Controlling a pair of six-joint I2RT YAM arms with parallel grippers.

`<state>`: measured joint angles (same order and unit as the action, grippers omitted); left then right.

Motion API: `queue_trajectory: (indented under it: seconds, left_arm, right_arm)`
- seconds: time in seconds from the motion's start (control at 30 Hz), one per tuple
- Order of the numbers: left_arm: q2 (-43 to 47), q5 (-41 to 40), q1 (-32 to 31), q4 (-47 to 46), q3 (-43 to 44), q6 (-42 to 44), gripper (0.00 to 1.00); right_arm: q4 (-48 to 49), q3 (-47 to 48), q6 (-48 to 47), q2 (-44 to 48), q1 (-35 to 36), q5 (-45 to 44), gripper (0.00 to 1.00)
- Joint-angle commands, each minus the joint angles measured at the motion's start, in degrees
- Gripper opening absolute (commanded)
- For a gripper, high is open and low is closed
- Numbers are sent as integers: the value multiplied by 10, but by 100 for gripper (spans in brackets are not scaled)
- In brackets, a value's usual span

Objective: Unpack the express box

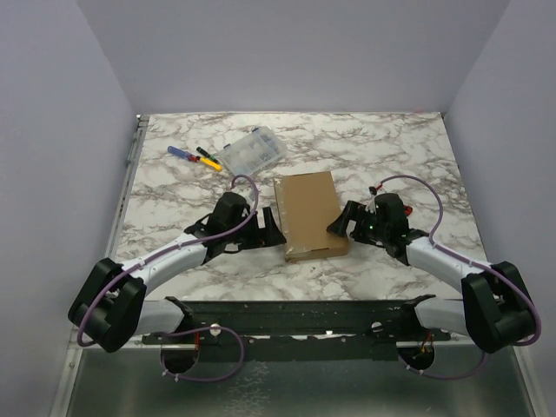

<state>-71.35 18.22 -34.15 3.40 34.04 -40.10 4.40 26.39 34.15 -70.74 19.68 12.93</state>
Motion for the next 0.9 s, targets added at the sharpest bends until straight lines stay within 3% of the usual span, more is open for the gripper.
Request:
queue_trajectory:
  seconds: [0.0, 0.13, 0.47, 0.7, 0.87]
  left_arm:
    - [-23, 11, -4, -32, 2, -8, 87]
    - [-45, -6, -8, -45, 8, -7, 86]
    - [-92, -33, -12, -46, 8, -8, 73]
    - [-96, -78, -13, 1, 2, -12, 58]
    - [-86, -114, -13, 39, -2, -7, 56]
  right_arm:
    - [-6, -13, -1, 12, 2, -15, 94]
    - [-13, -9, -4, 13, 1, -15, 94]
    - [-12, -13, 0, 4, 1, -16, 94]
    - [-15, -13, 16, -5, 2, -34, 94]
    - [-23, -12, 36, -11, 2, -64, 93]
